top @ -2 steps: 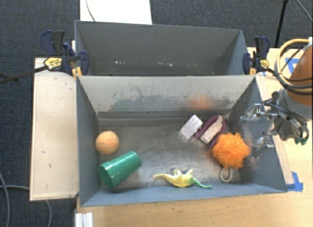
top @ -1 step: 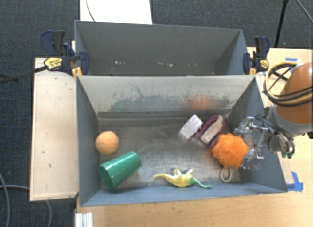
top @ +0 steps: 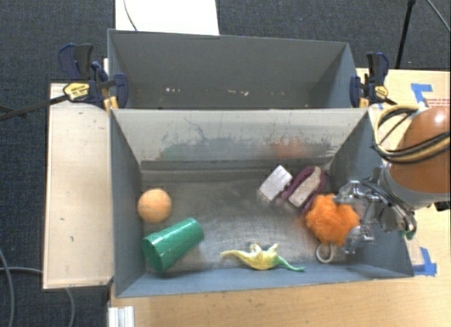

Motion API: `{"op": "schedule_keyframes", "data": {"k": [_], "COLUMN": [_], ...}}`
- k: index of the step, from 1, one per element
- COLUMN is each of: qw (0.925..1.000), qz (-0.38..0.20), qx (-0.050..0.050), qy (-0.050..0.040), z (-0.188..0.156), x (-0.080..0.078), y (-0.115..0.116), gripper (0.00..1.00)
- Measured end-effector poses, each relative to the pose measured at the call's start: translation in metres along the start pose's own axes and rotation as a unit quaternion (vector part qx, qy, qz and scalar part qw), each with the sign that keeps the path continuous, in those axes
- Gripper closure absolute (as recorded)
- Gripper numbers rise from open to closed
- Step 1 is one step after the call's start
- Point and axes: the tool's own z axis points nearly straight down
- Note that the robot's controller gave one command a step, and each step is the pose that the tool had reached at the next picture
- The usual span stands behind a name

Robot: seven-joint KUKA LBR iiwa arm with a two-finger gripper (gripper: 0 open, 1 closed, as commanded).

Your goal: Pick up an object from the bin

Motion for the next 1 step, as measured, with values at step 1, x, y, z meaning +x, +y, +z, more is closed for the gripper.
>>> {"op": "schedule_keyframes", "data": {"k": [1], "qw": [0.9952], "qz": [0.098], "qx": [0.0], "qy": [-0.0018], "z": [0.0055], "x": [-0.0037], "y": [-0.0136], "gripper": [0.0]}}
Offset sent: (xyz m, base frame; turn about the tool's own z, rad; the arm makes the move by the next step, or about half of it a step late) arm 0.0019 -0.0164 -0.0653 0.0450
